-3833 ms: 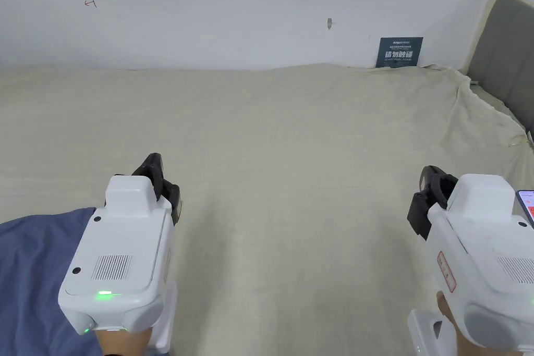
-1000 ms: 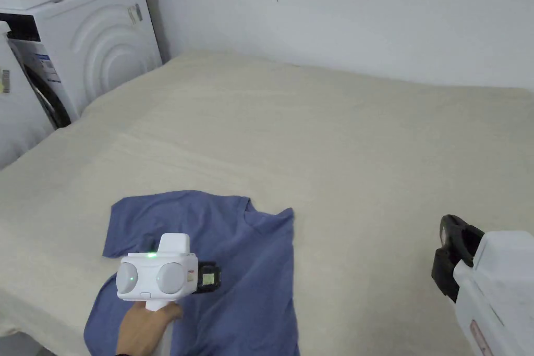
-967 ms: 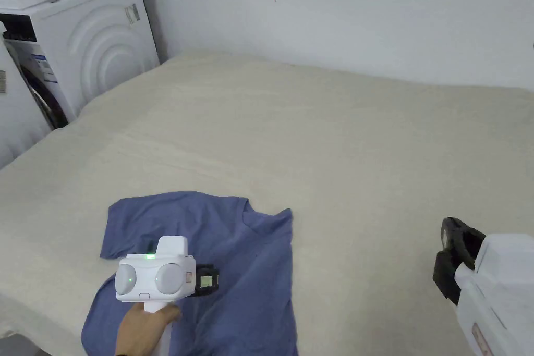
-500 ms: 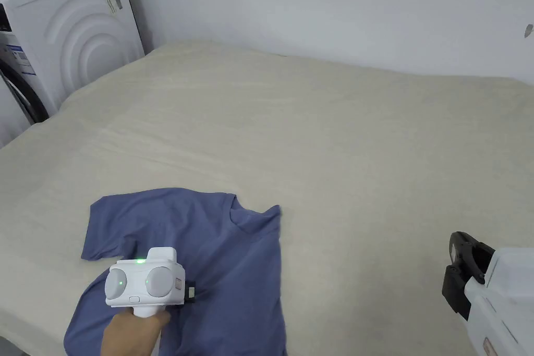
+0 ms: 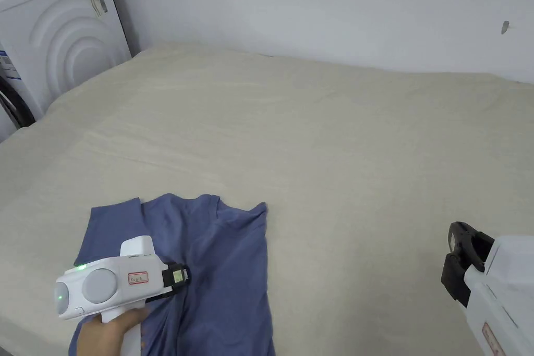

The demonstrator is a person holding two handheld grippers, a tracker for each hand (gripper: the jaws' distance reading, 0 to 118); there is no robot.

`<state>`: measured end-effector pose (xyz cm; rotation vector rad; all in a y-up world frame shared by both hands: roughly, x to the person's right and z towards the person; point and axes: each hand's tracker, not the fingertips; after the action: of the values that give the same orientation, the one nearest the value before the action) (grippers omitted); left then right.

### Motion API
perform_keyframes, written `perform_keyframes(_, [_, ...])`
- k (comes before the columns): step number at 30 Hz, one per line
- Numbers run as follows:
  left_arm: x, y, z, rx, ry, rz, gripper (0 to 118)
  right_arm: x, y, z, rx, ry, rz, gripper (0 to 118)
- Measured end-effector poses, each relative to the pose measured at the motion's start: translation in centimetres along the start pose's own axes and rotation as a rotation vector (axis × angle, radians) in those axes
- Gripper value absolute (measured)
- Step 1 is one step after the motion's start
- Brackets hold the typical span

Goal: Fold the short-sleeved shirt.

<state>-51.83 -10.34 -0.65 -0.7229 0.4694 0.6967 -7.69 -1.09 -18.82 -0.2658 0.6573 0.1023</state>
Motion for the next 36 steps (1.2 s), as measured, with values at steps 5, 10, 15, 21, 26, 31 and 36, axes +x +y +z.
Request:
perform_keyframes(5, [5.4,1.4,2.1,0.069,-0.119,-0.057,0,1.0,0.3,1.2,0.017,-0.017,-0.018,0])
perform_keyframes(10, [11.5,3.3,3.5,0.105,-0.257,-0.122,0,2.5,0.7,2.9,0.044,-0.044,-0.025,0])
perform_keyframes(15, [17.9,5.4,4.9,0.152,-0.440,-0.125,0,4.4,1.2,4.9,0.069,-0.090,-0.033,0])
perform_keyframes(21, [27.3,6.7,6.7,0.173,-0.598,-0.233,0,7.3,1.4,7.4,0.097,-0.162,-0.045,0])
perform_keyframes(26, [35.0,6.4,7.8,0.180,-0.685,-0.363,0,8.6,2.8,10.3,0.120,-0.230,-0.058,0])
perform_keyframes(31, [40.8,5.6,7.9,0.175,-0.754,-0.438,0,11.3,2.4,11.7,0.135,-0.292,-0.060,0])
perform_keyframes(36, [44.7,4.0,7.1,0.144,-0.827,-0.500,0,13.2,1.9,12.6,0.134,-0.340,-0.066,0])
